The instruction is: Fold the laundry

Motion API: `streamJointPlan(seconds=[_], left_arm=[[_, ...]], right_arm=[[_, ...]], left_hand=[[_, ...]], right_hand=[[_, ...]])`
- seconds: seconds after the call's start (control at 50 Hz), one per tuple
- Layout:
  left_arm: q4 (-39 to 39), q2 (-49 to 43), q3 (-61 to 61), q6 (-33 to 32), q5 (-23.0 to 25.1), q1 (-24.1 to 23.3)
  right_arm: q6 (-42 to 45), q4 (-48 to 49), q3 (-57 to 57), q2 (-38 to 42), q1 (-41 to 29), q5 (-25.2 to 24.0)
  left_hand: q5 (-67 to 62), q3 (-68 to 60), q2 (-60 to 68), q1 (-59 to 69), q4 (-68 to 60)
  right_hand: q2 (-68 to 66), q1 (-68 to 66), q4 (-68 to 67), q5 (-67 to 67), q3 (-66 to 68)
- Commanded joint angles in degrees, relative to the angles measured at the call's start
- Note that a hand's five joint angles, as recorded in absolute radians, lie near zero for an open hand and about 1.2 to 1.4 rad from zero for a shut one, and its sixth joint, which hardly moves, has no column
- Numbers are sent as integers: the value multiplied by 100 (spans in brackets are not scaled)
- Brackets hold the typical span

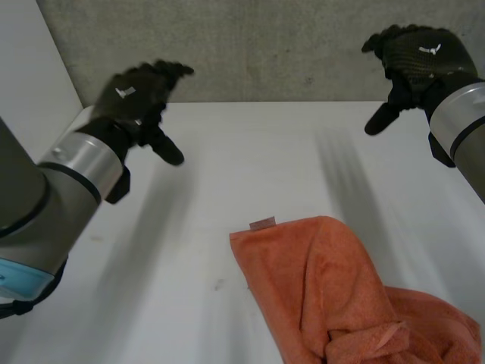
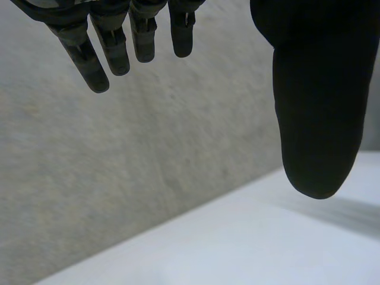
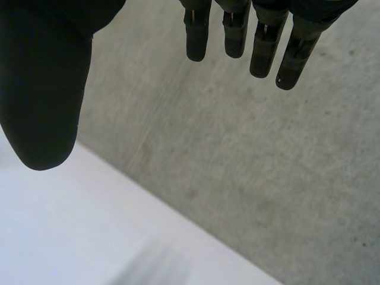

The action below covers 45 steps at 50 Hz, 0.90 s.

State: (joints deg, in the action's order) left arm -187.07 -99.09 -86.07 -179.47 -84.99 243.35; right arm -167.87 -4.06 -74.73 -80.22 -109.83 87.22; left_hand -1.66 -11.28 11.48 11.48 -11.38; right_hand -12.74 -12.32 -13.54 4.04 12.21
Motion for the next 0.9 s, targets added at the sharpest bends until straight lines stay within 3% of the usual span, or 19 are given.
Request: streamJointPlan(seconds=[0.02, 0.14, 0.22, 0.34, 0.56, 0.74, 0.9], left_arm=[[74, -576, -330, -1123, 448, -567], [65, -927, -848, -1950, 589, -1139], [39, -1122, -1052, -2127, 703, -1272], [21, -1507, -1175, -2180, 923, -1518], [-153, -1789, -1175, -2180, 914, -1597], [-567, -1939, -1149, -2171, 897, -1650], [-576, -2071, -1096, -2171, 906, -1764]], right_arm=[[703, -991, -60, 15, -13, 6], [861, -1791, -481, 112, -13, -223], [1141, -2019, -1016, 112, 49, -775], [1283, -2029, -1789, -212, 75, -1180], [1310, -1546, -3178, -512, 75, -1216], [1301, -1229, -3558, -679, 190, -1216], [1301, -1009, -3751, -732, 260, -1234]], left_hand=[[-225, -264, 244, 244, -253], [-225, -264, 244, 244, -253], [-225, -264, 244, 244, -253], [-309, -348, 328, 328, -337], [-1232, -1271, 1251, 1251, -1260], [-2209, -2248, 2228, 2228, -2237], [-2261, -2299, 2279, 2279, -2288]], right_hand=[[274, 232, 354, -404, -221], [274, 232, 354, -404, -221], [274, 232, 354, -404, -221], [249, 207, 329, -379, -196], [249, 207, 328, -379, -196], [-104, -147, -25, -25, 158], [-995, -1038, -916, 866, 1049]])
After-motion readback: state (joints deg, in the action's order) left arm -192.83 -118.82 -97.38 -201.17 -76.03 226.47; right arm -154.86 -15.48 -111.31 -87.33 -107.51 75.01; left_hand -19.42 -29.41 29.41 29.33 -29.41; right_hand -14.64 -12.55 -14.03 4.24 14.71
